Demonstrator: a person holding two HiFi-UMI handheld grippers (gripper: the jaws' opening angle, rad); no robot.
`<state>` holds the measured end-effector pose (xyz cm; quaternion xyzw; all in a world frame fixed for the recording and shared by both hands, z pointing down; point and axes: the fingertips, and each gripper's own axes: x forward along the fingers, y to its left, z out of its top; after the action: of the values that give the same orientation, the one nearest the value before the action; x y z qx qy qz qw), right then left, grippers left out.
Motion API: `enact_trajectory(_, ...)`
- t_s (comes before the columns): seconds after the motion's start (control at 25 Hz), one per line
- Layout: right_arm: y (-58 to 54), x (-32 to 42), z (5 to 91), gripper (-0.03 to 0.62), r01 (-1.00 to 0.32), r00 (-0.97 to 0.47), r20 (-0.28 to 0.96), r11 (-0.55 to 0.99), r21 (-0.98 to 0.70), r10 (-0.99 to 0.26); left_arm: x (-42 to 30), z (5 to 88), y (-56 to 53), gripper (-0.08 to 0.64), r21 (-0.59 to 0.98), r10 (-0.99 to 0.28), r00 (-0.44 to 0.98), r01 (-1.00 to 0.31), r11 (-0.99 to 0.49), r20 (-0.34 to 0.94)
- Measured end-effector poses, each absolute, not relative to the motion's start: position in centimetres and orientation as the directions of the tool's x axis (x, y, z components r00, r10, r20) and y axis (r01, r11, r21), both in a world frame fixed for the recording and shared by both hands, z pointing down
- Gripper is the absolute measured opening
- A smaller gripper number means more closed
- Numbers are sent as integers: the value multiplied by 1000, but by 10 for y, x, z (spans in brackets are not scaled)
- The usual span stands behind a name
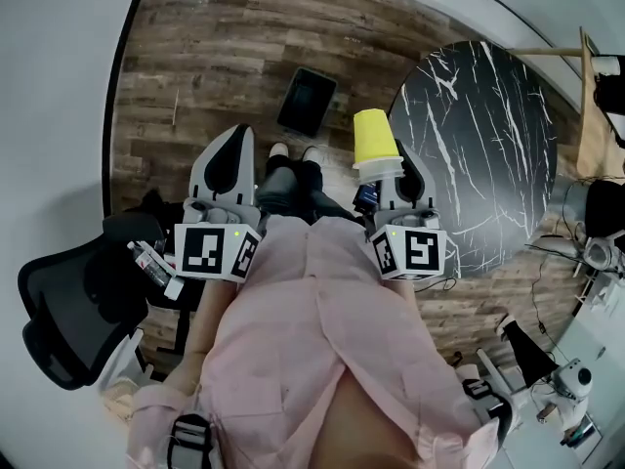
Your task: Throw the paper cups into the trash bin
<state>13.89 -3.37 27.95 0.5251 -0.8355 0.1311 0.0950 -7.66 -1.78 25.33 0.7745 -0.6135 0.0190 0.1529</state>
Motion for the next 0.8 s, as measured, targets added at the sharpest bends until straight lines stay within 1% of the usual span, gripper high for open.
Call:
enact_trajectory(0.36,-44,113,274,40,-905,-425,299,404,-132,-855,-99,247,-36,15,201,-939,262,-955,-219,222)
enact_trajectory(0.8,-53,108,274,40,-913,-409,296,389,-126,-863,-102,252,-46,15,202,-932,284,-949,-241,227)
